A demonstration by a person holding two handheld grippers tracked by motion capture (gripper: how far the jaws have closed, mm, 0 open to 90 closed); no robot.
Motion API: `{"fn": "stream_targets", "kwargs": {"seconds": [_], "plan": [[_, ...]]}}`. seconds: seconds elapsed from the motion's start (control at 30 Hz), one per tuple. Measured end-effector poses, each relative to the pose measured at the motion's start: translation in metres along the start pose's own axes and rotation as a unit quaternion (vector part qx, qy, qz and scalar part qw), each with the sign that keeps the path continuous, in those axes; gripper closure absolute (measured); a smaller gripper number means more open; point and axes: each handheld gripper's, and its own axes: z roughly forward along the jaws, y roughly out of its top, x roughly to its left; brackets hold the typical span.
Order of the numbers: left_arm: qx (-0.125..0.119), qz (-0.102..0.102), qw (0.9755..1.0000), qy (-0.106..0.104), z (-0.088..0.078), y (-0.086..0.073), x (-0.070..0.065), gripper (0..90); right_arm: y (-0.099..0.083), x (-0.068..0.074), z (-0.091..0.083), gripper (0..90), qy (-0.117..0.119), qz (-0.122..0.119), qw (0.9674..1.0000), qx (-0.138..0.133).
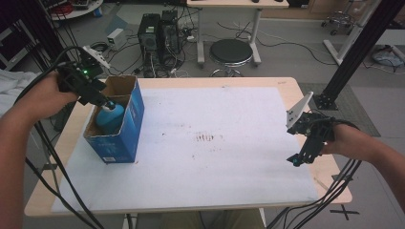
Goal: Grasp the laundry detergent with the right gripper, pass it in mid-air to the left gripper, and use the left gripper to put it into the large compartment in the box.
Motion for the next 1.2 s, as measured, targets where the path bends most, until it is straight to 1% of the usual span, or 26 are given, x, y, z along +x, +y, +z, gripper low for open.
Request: {"fn": "stream_targets", "kwargs": {"seconds": [0.07, 0.17, 0.27, 0.3, 0.33, 0.37, 0.4, 0.53, 0.63, 0.67, 0.7, 0.73, 0.83, 0.9, 0.93, 0.97, 1.03, 1.07, 1.13, 1.2], "plan": [[-0.002, 0.012, 0.9999, -0.005, 0.003, 0.008, -0.005, 26.7, 0.001, 0.000, 0.000, 1.3, 0.000, 0.004, 1.0000, -0.001], [-0.009, 0.035, 0.9991, -0.020, 0.010, 0.022, -0.013, 26.7, 0.002, 0.000, -0.001, 1.3, 0.000, 0.004, 1.0000, -0.004], [-0.004, 0.062, 0.9975, -0.033, 0.019, 0.038, -0.022, 26.7, 0.002, 0.000, -0.001, 1.3, -0.001, 0.004, 1.0000, -0.004], [-0.004, 0.062, 0.9975, -0.033, 0.019, 0.038, -0.022, 22.9, 0.002, 0.000, -0.001, 1.3, -0.001, 0.004, 1.0000, -0.004], [0.001, 0.079, 0.9959, -0.044, 0.027, 0.050, -0.028, 22.9, 0.002, 0.001, -0.001, 1.3, -0.002, 0.005, 1.0000, -0.005], [0.001, 0.079, 0.9959, -0.044, 0.027, 0.050, -0.028, 11.1, 0.002, 0.001, -0.001, 1.3, -0.002, 0.005, 1.0000, -0.005], [0.002, 0.095, 0.9942, -0.052, 0.034, 0.059, -0.035, 11.1, 0.002, 0.001, -0.001, 1.3, -0.002, 0.006, 1.0000, -0.005], [0.010, 0.120, 0.9905, -0.066, 0.048, 0.076, -0.046, 11.1, 0.002, 0.002, -0.001, 1.3, -0.003, 0.007, 1.0000, -0.007], [0.017, 0.131, 0.9890, -0.068, 0.059, 0.087, -0.053, 10.0, 0.002, 0.002, -0.001, 1.3, -0.003, 0.007, 0.9999, -0.008], [0.017, 0.131, 0.9890, -0.068, 0.059, 0.087, -0.053, 5.5, 0.002, 0.002, -0.001, 1.3, -0.003, 0.007, 0.9999, -0.008], [0.021, 0.128, 0.9893, -0.067, 0.065, 0.093, -0.056, 5.5, 0.002, 0.002, -0.001, 1.3, -0.002, 0.007, 0.9999, -0.009], [0.021, 0.131, 0.9888, -0.067, 0.067, 0.096, -0.056, 4.7, 0.002, 0.002, -0.001, 1.3, -0.002, 0.009, 0.9999, -0.010], [0.017, 0.132, 0.9886, -0.070, 0.078, 0.106, -0.060, 4.6, 0.002, 0.002, -0.001, 1.4, -0.002, 0.009, 0.9999, -0.012], [0.016, 0.133, 0.9885, -0.070, 0.080, 0.109, -0.060, 4.6, 0.002, 0.001, -0.001, 1.3, -0.003, 0.009, 0.9999, -0.013], [0.015, 0.136, 0.9877, -0.075, 0.087, 0.116, -0.062, 4.6, 0.002, 0.001, -0.001, 1.3, -0.003, 0.008, 0.9999, -0.014], [0.018, 0.140, 0.9871, -0.076, 0.090, 0.118, -0.062, 4.6, 0.002, 0.000, -0.001, 1.4, -0.004, 0.013, 0.9998, -0.015], [0.017, 0.148, 0.9861, -0.072, 0.095, 0.123, -0.063, 4.6, 0.002, -0.001, -0.002, 1.4, -0.006, 0.014, 0.9997, -0.018], [0.015, 0.146, 0.9866, -0.072, 0.098, 0.125, -0.064, 4.7, 0.002, -0.002, -0.002, 1.4, -0.006, 0.016, 0.9997, -0.019], [0.025, 0.146, 0.9852, -0.086, 0.103, 0.129, -0.063, 4.7, 0.002, -0.002, -0.001, 1.3, -0.006, 0.019, 0.9996, -0.019], [0.031, 0.150, 0.9844, -0.086, 0.107, 0.131, -0.065, 4.7, 0.003, -0.004, 0.000, 1.3, -0.006, 0.018, 0.9996, -0.021]]}}
